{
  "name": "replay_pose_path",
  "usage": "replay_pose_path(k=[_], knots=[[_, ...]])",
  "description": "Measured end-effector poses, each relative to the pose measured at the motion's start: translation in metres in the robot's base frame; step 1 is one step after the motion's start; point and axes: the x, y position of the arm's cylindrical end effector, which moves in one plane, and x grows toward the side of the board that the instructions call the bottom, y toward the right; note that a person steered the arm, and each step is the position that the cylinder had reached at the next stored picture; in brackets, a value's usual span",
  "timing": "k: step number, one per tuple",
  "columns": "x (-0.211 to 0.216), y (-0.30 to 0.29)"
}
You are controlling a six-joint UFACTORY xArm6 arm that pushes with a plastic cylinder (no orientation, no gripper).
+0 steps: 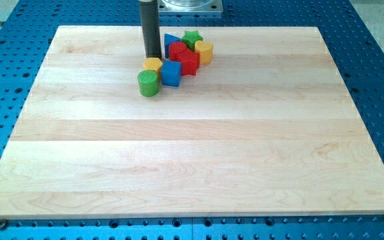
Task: Move the blue triangle to the right of the hexagon
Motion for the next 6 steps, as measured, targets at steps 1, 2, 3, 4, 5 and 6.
replay_pose_path(k=[1, 2, 3, 4, 5, 6], knots=[[-0.046, -0.003], [-0.051, 0.028], [0.008, 0.036], [0.047, 0.043], [0.049, 0.050], [0.039, 0.044]])
